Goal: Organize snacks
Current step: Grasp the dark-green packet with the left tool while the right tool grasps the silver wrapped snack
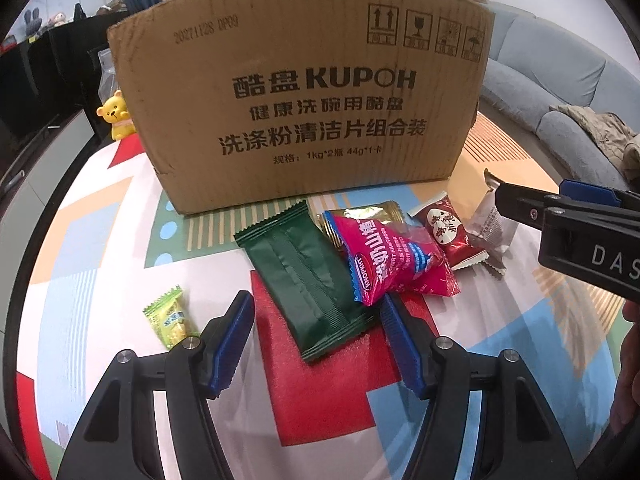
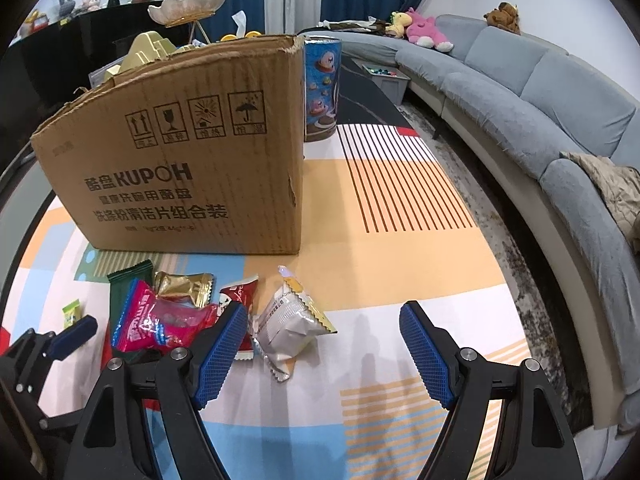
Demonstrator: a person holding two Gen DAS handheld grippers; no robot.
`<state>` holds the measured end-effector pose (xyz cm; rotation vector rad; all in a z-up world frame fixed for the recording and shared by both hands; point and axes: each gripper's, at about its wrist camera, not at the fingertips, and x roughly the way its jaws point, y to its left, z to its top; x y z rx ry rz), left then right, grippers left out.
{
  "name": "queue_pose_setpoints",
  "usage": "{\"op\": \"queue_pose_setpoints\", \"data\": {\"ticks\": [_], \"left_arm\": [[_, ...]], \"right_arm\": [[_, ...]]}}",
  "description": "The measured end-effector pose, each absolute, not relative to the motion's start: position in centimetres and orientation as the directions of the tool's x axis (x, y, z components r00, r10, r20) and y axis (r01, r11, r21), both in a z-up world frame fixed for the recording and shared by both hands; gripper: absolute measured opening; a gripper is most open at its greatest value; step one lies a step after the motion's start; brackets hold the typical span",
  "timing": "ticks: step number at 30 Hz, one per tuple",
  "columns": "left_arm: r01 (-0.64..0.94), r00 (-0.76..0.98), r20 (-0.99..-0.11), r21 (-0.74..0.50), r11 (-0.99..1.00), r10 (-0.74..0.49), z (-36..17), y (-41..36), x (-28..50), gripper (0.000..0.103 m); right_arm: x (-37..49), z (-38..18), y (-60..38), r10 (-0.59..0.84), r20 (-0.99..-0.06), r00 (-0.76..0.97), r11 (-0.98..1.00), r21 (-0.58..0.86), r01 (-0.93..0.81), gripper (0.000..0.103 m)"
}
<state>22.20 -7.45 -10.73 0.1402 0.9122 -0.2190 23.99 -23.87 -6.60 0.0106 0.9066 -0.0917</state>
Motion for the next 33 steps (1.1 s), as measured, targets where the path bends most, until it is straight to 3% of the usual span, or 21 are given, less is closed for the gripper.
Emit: {"op": "queue_pose_setpoints", "data": {"ticks": [19, 24, 26, 33], "left_arm": [[0.202, 0.601, -0.789, -0.001, 0.979, -0.125, -11.8, -7.0, 23.4, 0.069], [0.204, 0.602, -0.787, -0.014, 0.979, -0.137, -11.7, -6.7, 23.3, 0.062], [0.203, 0.606, -0.783, -0.015, 0.979, -0.138, -11.6, -6.7, 23.3, 0.056], [0.194, 0.619, -0.774, -0.013, 0.981, -0.133, -11.4, -6.1, 23.1, 0.045]], "right_arm": [[26.2, -9.0, -23.4, -0.066, -0.827, 0.558, 0.997, -0.029, 0.075, 0.079], [26.5, -9.4, -23.7, -0.067, -0.832, 0.550, 0.996, -0.026, 0.081, 0.079], [26.6, -9.5, -23.8, -0.066, -0.834, 0.548, 0.996, -0.026, 0.081, 0.076], [26.5, -10.0, -23.7, -0.048, -0.846, 0.531, 0.998, -0.013, 0.069, 0.051]]}}
